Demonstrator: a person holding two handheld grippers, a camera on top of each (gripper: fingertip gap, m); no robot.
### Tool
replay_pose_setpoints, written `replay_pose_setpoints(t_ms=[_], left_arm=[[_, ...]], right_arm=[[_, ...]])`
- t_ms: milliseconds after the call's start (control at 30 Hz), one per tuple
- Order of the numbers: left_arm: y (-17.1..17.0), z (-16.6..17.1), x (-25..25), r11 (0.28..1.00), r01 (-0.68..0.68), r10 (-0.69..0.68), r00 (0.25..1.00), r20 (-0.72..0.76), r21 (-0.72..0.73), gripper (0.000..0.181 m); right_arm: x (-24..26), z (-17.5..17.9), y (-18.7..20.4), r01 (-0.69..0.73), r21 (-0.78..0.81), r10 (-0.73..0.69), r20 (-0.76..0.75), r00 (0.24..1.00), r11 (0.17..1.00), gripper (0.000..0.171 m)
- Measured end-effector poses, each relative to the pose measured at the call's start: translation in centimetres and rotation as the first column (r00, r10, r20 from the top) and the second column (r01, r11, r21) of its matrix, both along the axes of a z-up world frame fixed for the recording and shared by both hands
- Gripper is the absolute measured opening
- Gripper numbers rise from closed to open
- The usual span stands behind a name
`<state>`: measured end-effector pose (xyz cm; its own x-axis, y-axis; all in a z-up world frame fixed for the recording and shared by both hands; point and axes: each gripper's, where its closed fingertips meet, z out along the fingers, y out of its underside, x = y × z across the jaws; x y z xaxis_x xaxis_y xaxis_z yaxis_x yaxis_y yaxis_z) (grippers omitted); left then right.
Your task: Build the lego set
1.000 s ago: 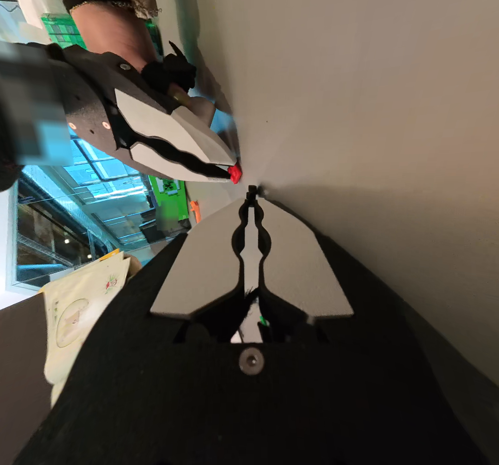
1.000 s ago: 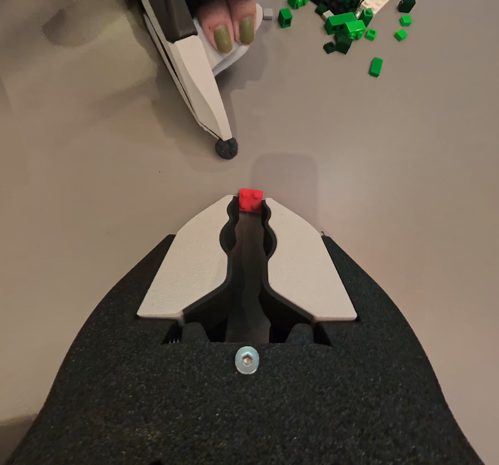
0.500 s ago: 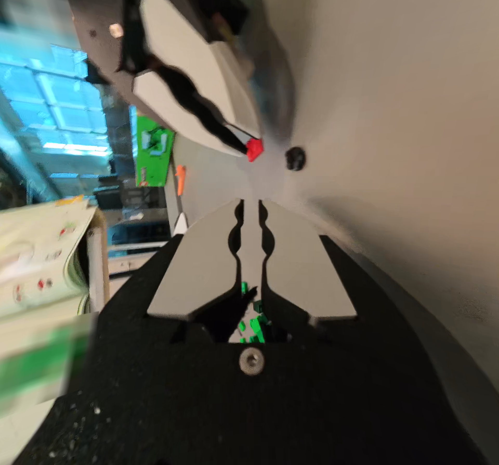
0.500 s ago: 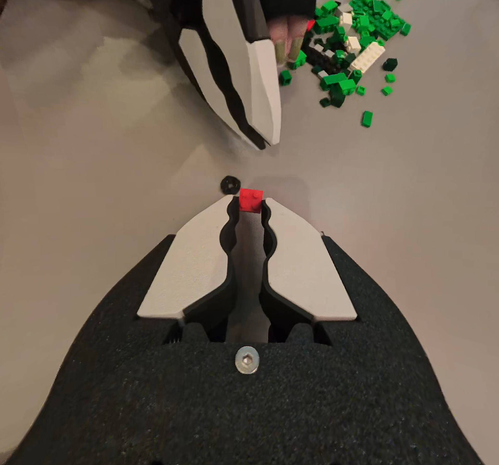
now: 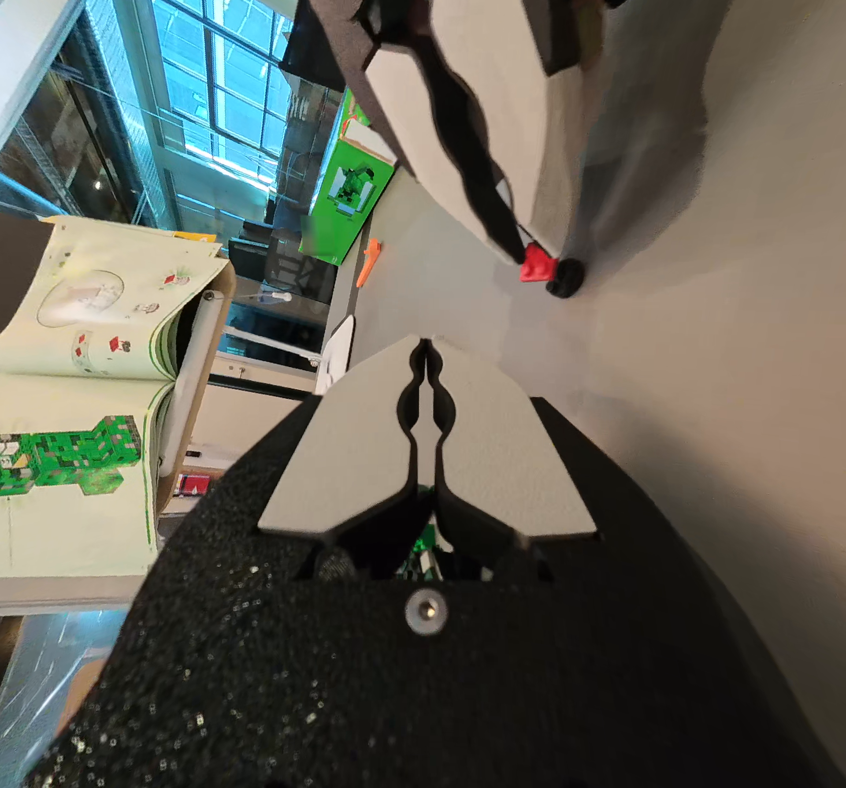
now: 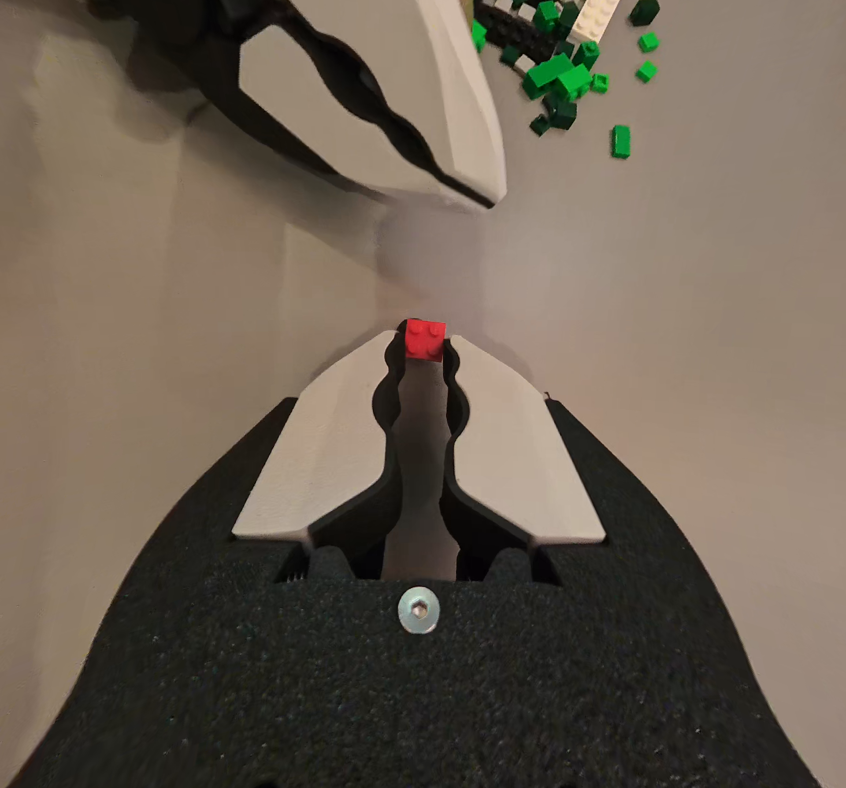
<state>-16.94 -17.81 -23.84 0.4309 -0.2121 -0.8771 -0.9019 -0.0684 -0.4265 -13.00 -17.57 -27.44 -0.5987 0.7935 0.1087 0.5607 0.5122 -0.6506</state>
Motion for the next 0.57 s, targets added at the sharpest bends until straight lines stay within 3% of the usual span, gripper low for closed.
replay_pose_setpoints(t_ms=[133,233,567], left_arm=[[0.0,0.3,-0.7,0.999,-0.049,0.049,0.998,0.041,0.007,0.000],[-0.1,-0.4,-0.1,0.999,-0.011,0.012,0.999,0.050,-0.030,0.000],[-0.6,-2.3,1.7,0.997,0.046,-0.058,0.968,-0.245,-0.056,0.000]], right_arm=[[-0.1,-0.4,-0.2,0.001,0.012,-0.001,0.012,1.000,1.000,0.015],[-0.1,-0.3,-0.2,0.004,0.012,-0.004,-0.003,1.000,1.000,0.015],[-0.2,-0.5,-0.3,0.009,0.016,-0.009,-0.040,0.999,1.000,0.015]])
